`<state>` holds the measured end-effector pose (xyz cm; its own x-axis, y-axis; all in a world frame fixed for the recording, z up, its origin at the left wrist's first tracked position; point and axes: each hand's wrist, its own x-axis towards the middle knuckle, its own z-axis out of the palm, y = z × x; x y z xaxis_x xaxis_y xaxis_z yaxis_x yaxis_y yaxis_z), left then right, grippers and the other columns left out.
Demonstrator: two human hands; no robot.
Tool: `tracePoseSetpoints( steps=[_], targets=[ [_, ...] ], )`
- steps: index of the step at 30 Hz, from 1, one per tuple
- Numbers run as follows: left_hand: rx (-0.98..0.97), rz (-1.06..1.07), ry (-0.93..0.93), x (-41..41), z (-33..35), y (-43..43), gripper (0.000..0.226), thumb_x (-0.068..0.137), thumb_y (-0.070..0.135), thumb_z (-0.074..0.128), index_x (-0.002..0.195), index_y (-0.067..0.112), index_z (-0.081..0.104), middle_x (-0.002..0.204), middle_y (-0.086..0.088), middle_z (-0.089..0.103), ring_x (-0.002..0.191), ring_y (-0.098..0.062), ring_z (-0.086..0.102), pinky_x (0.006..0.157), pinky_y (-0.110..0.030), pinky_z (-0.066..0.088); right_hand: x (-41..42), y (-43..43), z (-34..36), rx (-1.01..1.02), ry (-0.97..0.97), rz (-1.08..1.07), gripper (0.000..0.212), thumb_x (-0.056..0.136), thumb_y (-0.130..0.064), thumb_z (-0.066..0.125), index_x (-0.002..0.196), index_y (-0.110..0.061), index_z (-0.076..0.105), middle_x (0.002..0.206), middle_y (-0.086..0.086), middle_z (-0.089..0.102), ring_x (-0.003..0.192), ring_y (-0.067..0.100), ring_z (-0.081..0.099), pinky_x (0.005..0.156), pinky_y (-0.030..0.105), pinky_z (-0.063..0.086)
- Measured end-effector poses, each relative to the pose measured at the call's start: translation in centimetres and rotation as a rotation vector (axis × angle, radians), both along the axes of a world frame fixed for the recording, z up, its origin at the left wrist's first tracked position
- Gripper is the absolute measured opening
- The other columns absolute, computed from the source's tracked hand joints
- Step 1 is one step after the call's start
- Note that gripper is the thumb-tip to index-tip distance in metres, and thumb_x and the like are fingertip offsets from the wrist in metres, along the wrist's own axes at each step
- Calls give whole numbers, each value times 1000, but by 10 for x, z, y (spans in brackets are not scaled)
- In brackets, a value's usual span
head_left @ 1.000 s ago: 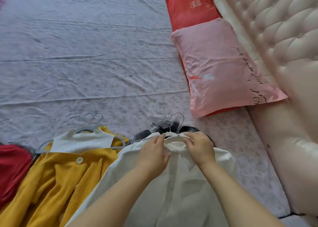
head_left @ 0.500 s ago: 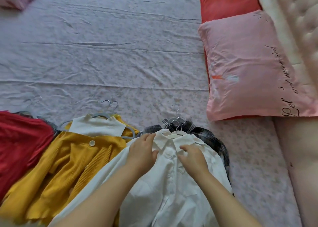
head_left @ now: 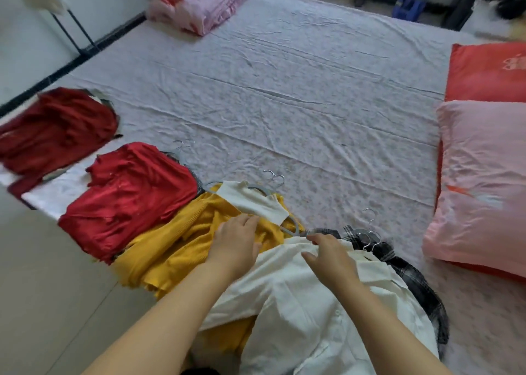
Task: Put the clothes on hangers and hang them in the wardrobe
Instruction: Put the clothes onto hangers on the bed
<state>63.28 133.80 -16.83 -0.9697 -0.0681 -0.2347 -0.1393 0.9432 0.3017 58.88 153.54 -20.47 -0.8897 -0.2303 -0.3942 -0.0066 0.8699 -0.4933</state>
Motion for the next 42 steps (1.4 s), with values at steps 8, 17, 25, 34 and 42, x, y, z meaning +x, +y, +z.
tracePoseSetpoints(
  steps=[8, 17, 25, 34, 42],
  targets=[
    [-55, 247, -28, 92, 4, -153, 49, 90, 38, 50, 135, 24, 35, 133, 3, 41, 125, -19, 36, 103, -34, 26, 40, -152, 20, 18, 56, 235, 45, 87, -28, 62, 129, -20, 51, 129, 4, 52, 120, 21, 47, 95, 31, 40],
    [-93, 421, -27, 212, 15, -365, 53, 90, 37, 50, 138, 21, 33, 134, -1, 42, 124, -21, 39, 103, -34, 28, 132, -384, 31, 27, 86, 419, 46, 89, -30, 59, 133, -24, 47, 133, -1, 48, 121, 18, 46, 95, 29, 43],
    [-65, 607, -32, 278, 19, -493, 48, 92, 35, 47, 136, 20, 35, 135, -2, 42, 124, -21, 40, 99, -33, 32, 165, -536, 45, 19, 132, 615, 47, 87, -25, 59, 132, -21, 49, 128, 2, 51, 120, 20, 47, 96, 31, 41],
    [-65, 642, -63, 257, 10, -623, 52, 94, 34, 45, 141, 19, 29, 138, -2, 40, 125, -21, 39, 100, -34, 33, 138, -675, 24, 32, 122, 688, 47, 86, -28, 59, 132, -21, 48, 130, 2, 49, 119, 22, 47, 96, 32, 42],
    [-96, 600, -78, 187, 25, -760, 44, 92, 33, 48, 132, 19, 38, 132, -2, 45, 121, -22, 43, 98, -33, 32, 81, -808, 20, 34, 71, 678, 48, 87, -29, 60, 132, -19, 48, 129, 2, 50, 119, 19, 47, 96, 30, 41]
  ],
)
